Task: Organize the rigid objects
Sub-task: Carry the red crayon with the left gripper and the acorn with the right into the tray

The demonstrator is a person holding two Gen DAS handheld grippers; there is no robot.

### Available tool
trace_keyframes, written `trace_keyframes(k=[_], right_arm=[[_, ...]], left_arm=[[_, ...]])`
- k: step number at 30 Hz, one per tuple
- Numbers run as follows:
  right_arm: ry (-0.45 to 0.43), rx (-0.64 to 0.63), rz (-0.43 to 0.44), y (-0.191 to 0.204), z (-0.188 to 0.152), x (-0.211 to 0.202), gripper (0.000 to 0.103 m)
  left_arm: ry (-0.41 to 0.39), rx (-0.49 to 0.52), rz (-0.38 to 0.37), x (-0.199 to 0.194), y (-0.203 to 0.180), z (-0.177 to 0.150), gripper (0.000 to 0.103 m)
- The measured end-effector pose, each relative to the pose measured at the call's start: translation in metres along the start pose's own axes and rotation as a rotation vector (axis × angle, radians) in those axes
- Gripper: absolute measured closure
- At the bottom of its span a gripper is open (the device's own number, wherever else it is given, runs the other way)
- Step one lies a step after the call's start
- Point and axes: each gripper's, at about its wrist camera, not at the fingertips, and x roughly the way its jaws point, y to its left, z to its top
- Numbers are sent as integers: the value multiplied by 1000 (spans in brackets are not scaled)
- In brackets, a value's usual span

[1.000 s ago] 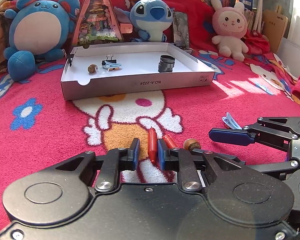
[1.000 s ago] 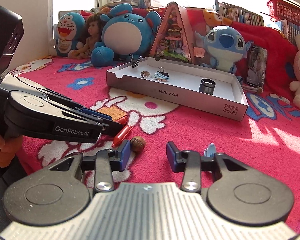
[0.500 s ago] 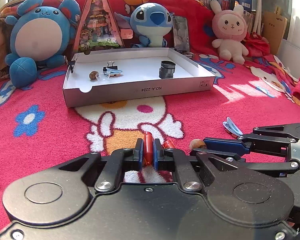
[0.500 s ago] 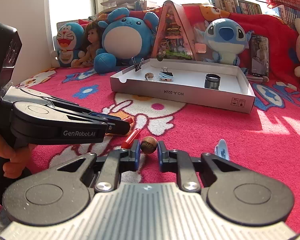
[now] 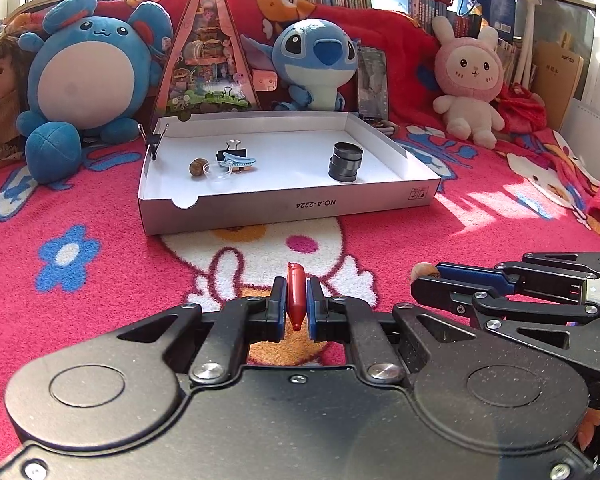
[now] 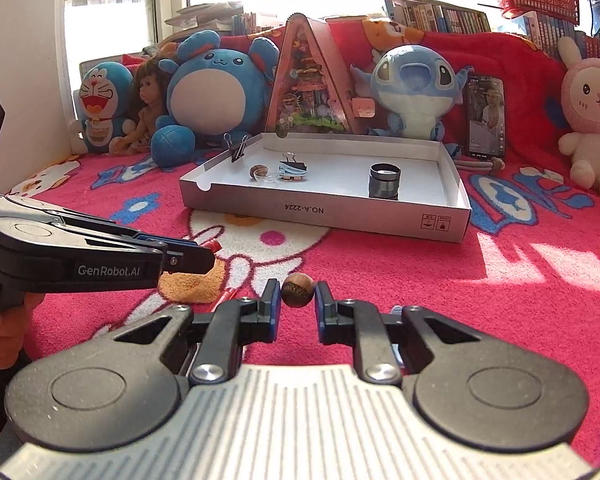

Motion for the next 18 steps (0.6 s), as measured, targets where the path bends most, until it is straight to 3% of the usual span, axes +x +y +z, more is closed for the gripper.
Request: trace_keyframes(k=[9,18], right_arm=[[-9,91,-68,-29,29,10,81],[-30,161,-77,-56,68,27,81]], left_arm=[[-35,-45,23,7,19,36,93],[-42,-103,45,29,44,73,94]])
